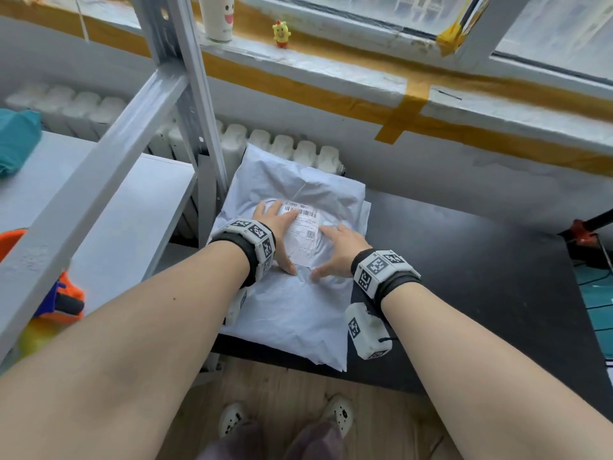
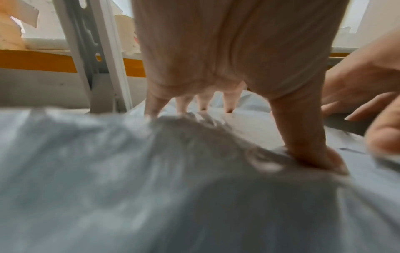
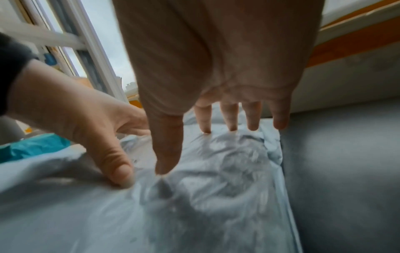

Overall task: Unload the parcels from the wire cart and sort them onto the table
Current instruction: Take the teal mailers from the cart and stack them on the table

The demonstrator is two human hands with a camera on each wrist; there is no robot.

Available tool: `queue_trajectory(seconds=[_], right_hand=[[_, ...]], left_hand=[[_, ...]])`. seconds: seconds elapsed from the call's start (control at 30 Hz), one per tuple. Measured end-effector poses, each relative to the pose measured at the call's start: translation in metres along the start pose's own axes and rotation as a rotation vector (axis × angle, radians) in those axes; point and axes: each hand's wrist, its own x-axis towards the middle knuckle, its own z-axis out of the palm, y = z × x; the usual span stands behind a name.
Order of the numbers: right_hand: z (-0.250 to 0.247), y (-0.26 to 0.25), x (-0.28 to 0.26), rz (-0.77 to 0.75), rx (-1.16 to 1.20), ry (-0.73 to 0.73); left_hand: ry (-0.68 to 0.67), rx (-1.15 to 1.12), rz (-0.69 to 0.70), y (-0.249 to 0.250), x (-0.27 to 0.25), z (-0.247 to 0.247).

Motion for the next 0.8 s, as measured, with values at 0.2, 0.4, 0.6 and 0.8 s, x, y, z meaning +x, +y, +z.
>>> queue_trajectory(seconds=[0.2,0.4,0.6,0.8], right_hand=[[-0.029,0.011,-0.034,0.106,0.058,0.071],[-0.045,0.029,-0.087,0.183,0.086,0.169],[-0.056,0.073,-0.143,0.33,0.151,0.303],[-0.054,0.13,-0.207,0.409,0.257,0.417]], left_hand=[[0.145,0.005,0.045,0.027,-0.02,-0.031],[0.326,-0.18,0.177,0.078,-0.037,-0.056],[0.358,-0.256,0.376,0.157,-0.066,-0.067],[0.362,-0.255,0.498,0.235,-0.1,-0.06]])
